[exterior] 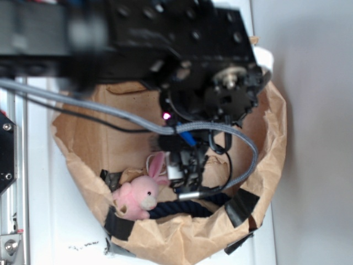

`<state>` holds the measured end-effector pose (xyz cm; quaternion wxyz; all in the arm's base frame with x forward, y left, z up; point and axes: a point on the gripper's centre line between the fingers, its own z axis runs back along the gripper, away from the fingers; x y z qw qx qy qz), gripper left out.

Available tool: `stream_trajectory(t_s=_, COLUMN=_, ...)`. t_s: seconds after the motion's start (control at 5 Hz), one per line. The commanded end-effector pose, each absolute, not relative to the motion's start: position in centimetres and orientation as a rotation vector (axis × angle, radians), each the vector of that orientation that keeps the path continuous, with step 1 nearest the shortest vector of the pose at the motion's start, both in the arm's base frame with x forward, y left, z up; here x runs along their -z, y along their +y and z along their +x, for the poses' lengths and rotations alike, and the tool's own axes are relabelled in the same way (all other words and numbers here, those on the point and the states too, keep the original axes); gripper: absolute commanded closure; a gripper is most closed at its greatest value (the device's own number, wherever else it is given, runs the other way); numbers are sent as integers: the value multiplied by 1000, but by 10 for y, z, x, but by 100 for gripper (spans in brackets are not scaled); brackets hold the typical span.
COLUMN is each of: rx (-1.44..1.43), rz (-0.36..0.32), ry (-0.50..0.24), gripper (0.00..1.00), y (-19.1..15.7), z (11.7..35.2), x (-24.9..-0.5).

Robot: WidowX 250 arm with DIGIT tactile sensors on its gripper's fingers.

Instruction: Grab the rock.

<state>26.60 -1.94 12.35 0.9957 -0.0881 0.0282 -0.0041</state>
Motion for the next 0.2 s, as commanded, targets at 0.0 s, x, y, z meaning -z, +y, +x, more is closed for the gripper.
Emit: stream_trajectory(t_s=0.0, rx=-31, rz=-62, ry=-167, gripper=100, y=-21, z=245, x=-196)
